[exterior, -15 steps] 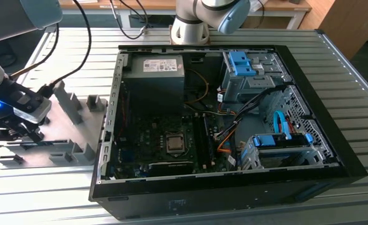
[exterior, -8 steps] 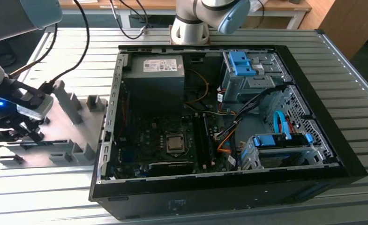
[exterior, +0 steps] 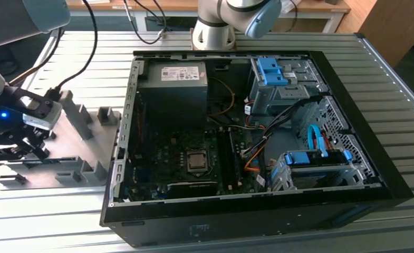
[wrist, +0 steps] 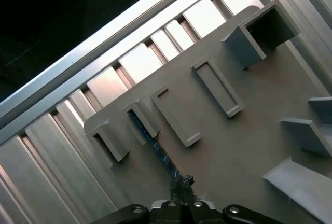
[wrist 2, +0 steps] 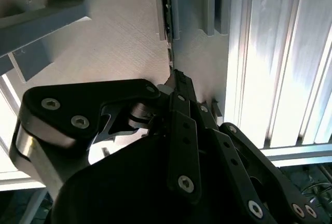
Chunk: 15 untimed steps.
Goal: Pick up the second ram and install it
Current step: 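Pick up the second ram and move it above second insertion slot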
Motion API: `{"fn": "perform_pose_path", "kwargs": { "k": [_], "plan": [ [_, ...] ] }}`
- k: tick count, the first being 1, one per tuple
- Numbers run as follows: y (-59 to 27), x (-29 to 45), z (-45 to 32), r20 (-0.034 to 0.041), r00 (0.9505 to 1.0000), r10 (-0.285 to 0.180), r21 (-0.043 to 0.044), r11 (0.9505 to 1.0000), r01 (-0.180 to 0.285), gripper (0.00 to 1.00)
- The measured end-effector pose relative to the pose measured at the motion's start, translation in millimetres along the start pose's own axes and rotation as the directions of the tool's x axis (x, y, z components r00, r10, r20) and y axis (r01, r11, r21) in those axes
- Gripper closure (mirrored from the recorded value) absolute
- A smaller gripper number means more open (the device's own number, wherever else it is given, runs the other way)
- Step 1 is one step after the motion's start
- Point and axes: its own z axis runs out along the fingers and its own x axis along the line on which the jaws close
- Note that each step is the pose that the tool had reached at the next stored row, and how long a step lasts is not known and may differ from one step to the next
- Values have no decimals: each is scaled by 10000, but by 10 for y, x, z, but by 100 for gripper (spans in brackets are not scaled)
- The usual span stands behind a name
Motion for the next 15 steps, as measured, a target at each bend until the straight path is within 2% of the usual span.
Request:
{"fn": "perform_pose_path", "kwargs": {
  "k": [7,15],
  "plan": [
    [0,0,0,1,9975,-706,5,9975,706,90],
    [0,0,0,2,9891,-1473,12,9891,1473,90]
  ]
}}
